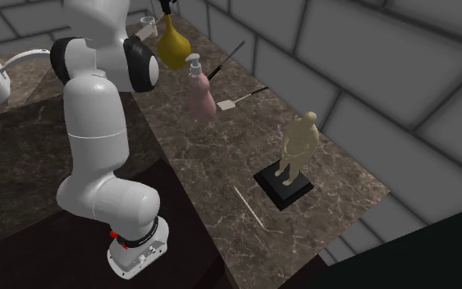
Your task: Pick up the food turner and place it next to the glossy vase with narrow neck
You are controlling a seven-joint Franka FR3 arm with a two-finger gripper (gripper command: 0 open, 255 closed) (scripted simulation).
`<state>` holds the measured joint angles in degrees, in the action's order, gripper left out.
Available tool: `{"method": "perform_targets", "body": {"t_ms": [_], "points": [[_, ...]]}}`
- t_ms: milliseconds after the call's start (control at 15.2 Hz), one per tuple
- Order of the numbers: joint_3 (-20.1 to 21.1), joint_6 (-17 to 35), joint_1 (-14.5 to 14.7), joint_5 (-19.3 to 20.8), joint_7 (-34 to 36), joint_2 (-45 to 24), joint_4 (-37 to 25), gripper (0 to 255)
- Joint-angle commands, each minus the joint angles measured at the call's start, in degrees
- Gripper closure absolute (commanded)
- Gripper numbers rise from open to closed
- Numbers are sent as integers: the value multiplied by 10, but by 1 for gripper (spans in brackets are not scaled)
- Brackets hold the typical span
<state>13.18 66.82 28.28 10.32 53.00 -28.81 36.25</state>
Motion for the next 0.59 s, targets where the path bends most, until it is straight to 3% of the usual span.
{"method": "perform_targets", "body": {"t_ms": [0,528], "points": [[5,38,-9,-7,8,32,70,255],[7,152,-37,-29,12,111,262,255]]}}
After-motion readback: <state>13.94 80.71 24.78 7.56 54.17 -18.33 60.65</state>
